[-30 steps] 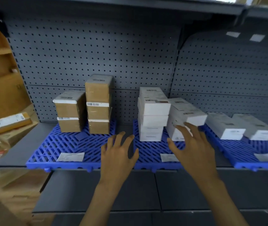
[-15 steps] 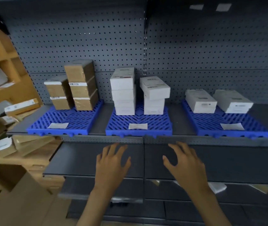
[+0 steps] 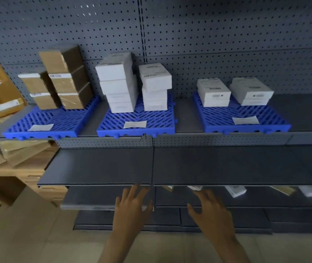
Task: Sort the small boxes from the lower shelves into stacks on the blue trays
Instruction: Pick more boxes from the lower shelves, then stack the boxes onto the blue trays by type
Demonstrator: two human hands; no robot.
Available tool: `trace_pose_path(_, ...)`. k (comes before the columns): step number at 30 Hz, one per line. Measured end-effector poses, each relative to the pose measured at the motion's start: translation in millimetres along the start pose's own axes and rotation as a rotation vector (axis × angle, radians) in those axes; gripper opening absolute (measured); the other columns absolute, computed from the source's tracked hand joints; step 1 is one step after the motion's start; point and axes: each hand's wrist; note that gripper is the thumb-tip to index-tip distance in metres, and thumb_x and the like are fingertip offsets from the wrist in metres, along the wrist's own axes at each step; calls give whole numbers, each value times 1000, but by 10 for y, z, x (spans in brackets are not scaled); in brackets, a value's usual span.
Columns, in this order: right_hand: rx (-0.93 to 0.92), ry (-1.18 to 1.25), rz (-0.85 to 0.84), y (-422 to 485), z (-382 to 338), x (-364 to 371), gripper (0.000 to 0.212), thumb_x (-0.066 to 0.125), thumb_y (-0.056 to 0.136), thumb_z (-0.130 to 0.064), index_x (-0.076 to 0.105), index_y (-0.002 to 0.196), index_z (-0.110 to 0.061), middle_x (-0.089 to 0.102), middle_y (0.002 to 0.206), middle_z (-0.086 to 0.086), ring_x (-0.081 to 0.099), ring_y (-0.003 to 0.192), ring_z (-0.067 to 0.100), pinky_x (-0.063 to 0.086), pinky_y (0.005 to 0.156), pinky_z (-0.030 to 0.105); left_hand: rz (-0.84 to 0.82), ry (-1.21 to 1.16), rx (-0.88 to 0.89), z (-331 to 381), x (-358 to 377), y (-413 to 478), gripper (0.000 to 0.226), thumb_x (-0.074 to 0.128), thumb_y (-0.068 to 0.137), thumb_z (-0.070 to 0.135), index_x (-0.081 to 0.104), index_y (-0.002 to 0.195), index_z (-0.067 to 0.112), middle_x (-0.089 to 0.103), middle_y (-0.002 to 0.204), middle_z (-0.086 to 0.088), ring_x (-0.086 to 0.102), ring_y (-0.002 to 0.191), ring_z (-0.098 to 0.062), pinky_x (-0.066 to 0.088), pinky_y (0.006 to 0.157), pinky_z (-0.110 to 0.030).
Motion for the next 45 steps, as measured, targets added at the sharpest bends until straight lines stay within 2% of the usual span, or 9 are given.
trace_pose_path(4,9,-10,-64,17,139,330,51,57,89,-61,53,136,-42,51,141,-16,58,122,15,59,81,37,-13,19,26,9,444,-41,51,83,72,39,68,120,32,64,119,5,63,100,-27,54,72,-45)
trace_pose_path(7,22,16,-103,88,204,639,51,52,94,-60,47,142,-42,48,145,-16,51,131,14,56,90,38,-13,6,34,-45,820,-98,44,82,74,36,69,116,32,64,125,3,64,102,-27,56,75,-47)
trace_pose_path(17,32,-40,-196,626,869,2486,52,55,96,-54,42,145,-42,50,145,-10,49,133,17,52,98,38,-122,-73,30,-428,2728,4,49,67,81,43,58,128,36,52,139,5,57,117,-25,54,86,-45)
trace_pose_path(21,18,-15,-211,968,1262,3387,57,56,95,-54,41,148,-40,46,151,-8,46,136,20,51,103,44,-148,-63,-7,-508,3538,205,54,56,92,48,43,144,40,35,152,6,41,135,-24,43,105,-48)
trace_pose_path(25,-13,-38,-135,1307,1615,4130,57,56,96,-52,42,149,-36,44,151,-6,48,136,22,50,104,44,-68,-54,11,-594,4310,383,57,54,93,53,40,147,40,32,156,3,39,137,-28,42,105,-48)
trace_pose_path(29,-55,-104,51,1523,1919,4796,54,62,91,-54,57,140,-31,59,137,1,56,127,27,55,96,48,-10,-27,38,-620,4969,633,56,48,97,54,32,149,42,28,154,4,35,136,-26,40,106,-47)
trace_pose_path(34,-58,-165,225,1603,2240,5520,65,33,93,-70,67,127,-27,60,126,2,59,110,30,54,90,48,74,8,102,-661,5597,1070,57,55,93,55,43,145,36,35,153,-3,37,132,-33,41,104,-54)
trace_pose_path(40,-73,-172,407,1614,2327,5761,59,40,93,-69,69,124,-28,62,118,1,58,104,26,47,90,46,85,11,116,-536,5915,1621,64,57,88,60,42,147,40,30,159,-2,28,142,-40,33,110,-65)
trace_pose_path(45,-88,-156,435,1673,2357,5769,61,37,94,-71,71,122,-29,60,116,0,57,100,24,48,88,44,100,-27,61,-549,6008,1756,68,69,84,50,46,147,44,42,152,2,38,124,-38,50,96,-52)
Point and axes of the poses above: each hand's wrist, its own y-axis towards the middle knuckle, its own x-axis out of the palm, z = x × y
